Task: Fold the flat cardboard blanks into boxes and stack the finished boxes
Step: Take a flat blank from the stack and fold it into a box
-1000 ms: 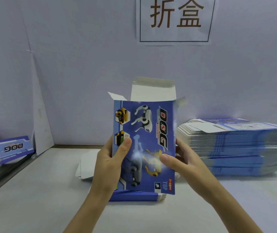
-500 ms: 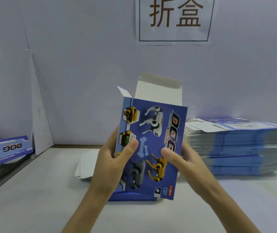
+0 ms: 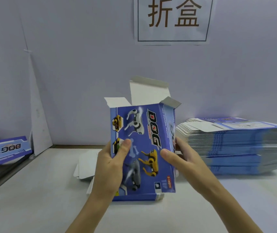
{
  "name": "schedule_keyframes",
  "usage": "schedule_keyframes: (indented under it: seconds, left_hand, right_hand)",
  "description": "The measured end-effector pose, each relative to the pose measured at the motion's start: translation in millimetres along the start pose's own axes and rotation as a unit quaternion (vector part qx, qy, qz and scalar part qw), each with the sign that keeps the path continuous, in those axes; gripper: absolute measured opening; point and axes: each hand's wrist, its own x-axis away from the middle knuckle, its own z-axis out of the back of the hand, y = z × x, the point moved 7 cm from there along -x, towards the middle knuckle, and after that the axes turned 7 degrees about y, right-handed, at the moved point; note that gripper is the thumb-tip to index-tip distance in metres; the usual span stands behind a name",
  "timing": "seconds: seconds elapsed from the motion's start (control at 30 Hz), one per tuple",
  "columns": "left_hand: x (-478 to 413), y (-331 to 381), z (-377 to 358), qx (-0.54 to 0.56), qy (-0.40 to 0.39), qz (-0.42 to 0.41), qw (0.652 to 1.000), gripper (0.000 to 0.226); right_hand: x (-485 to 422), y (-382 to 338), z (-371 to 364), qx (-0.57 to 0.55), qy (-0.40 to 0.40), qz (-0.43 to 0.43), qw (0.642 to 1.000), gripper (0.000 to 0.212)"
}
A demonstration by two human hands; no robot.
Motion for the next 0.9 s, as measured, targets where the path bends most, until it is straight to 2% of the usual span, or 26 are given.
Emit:
schedule_keyframes:
  seconds: [0.1, 0.2, 0.27, 0.33, 0.37, 0.47, 0.53, 0.67, 0.77, 0.83, 0.9]
  left_hand:
    - [-2, -2, 4, 0.019, 0.007, 0.018, 1.0, 0.032]
    - [-2, -2, 5, 0.002, 0.015, 0.011, 1.0, 0.049]
    - [-4, -2, 7, 0.009, 0.016, 0.011, 1.0, 0.038]
    - [-8, -3, 5, 0.031, -0.028, 0.043, 0.998, 0.03]
    - [-11, -6, 5, 0.035, -0.057, 0.062, 0.996, 0.035]
    - [-13, -15, 5, 0.017, -0.136, 0.111, 0.984, 0.075]
    - [-11, -15, 2, 0.006, -0.184, 0.115, 0.976, 0.085]
    - [-9, -14, -2, 0.01, -0.212, 0.077, 0.974, 0.076]
    - [-8, -17, -4, 0.017, -0.213, 0.086, 0.973, 0.076]
    - [-8, -24, -4, -0.018, -0.167, 0.088, 0.982, 0.066]
    - [-7, -23, -4, -0.122, -0.102, 0.022, 0.987, 0.05]
  right_hand:
    - [1, 4, -8, 0.014, -0.043, -0.02, 0.999, 0.075]
    - [4, 7, -15, 0.008, -0.075, -0.044, 0.996, 0.076]
    - [3, 10, -14, -0.004, -0.079, -0.059, 0.995, 0.079]
    - [2, 9, -14, -0.028, -0.091, -0.057, 0.994, 0.08]
    - [2, 7, -14, -0.047, -0.092, -0.052, 0.993, 0.079]
    - [-1, 3, -9, -0.114, -0.075, -0.043, 0.99, 0.074]
    - [-2, 3, -3, -0.138, -0.065, -0.039, 0.988, 0.072]
    - [-3, 7, 5, -0.137, -0.067, -0.041, 0.987, 0.069]
    - [-3, 8, 7, -0.115, -0.054, -0.044, 0.991, 0.057]
    - [-6, 9, 10, -0.115, 0.005, -0.043, 0.992, 0.066]
    - [-6, 13, 14, -0.098, 0.097, -0.039, 0.99, 0.075]
